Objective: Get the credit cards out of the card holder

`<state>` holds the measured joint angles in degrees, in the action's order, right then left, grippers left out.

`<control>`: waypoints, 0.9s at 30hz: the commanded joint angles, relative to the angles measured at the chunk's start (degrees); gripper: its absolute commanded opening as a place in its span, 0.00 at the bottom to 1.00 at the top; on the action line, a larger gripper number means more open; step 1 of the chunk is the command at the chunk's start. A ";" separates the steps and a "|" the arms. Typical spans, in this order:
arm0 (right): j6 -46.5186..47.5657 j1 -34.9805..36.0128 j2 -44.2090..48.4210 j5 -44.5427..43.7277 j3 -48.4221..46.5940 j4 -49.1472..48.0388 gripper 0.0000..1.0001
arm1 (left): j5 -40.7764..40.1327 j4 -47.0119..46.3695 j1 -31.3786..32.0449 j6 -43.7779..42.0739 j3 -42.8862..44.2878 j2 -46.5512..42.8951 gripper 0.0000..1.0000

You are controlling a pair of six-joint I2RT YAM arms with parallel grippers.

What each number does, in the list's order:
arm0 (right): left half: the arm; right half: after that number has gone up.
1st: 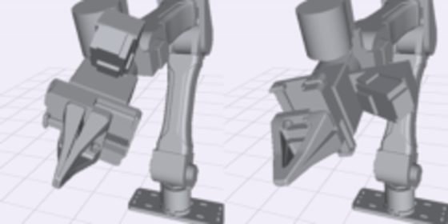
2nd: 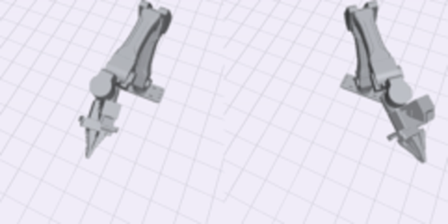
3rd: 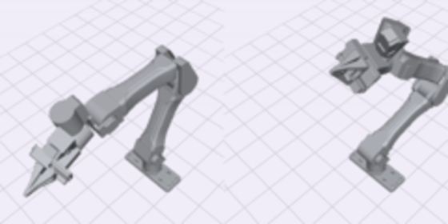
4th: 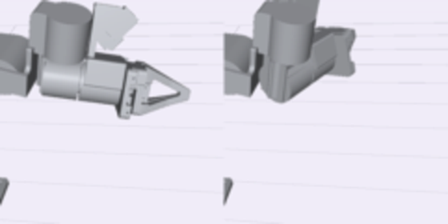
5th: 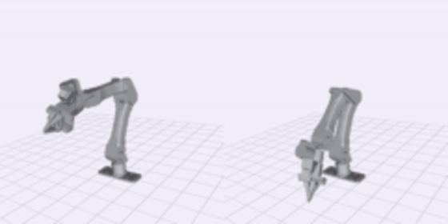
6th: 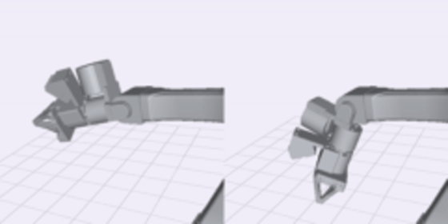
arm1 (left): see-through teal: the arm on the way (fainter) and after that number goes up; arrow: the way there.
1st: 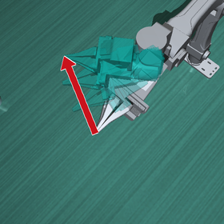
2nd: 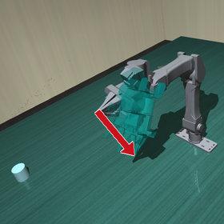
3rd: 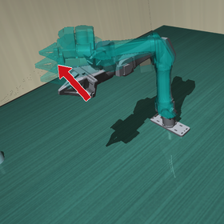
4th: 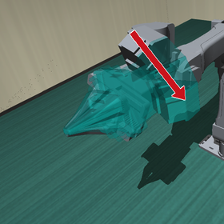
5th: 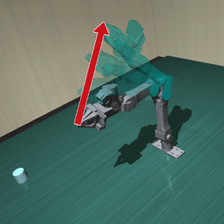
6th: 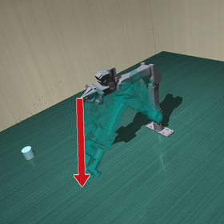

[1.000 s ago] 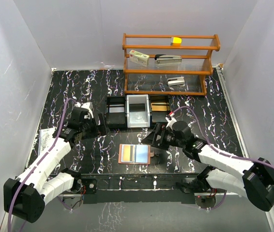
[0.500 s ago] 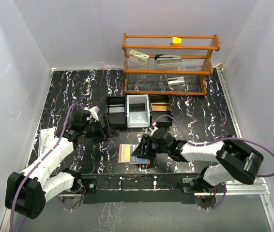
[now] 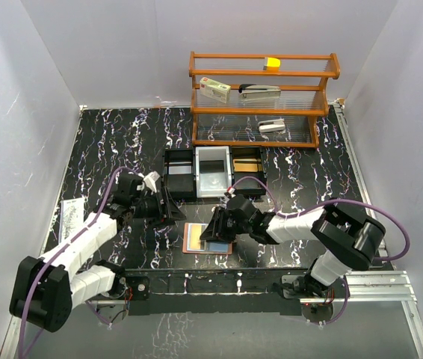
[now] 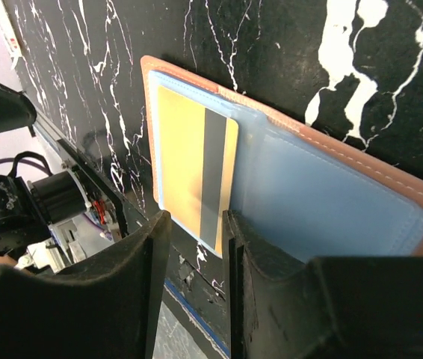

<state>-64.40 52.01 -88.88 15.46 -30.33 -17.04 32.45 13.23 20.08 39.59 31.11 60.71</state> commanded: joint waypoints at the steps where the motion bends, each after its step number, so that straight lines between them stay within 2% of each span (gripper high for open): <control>1: 0.77 0.02 0.66 -3.87 -1.83 2.34 0.32 | 2.79 -0.56 0.95 -0.17 0.24 1.43 0.54; 8: 0.70 0.02 1.22 -5.56 -1.09 3.24 0.33 | 0.24 -0.95 5.45 -0.53 1.17 5.85 0.49; 13: 0.34 0.02 0.64 -5.69 -1.79 3.78 0.32 | 0.08 -5.07 8.96 1.77 1.28 9.17 0.42; 27: 0.71 0.00 3.99 -5.22 -2.63 3.81 0.30 | -3.83 -7.38 13.13 2.93 1.28 15.57 0.37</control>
<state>-64.40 52.07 -86.15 11.68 -30.65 -13.41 29.15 7.25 32.49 41.36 31.20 76.07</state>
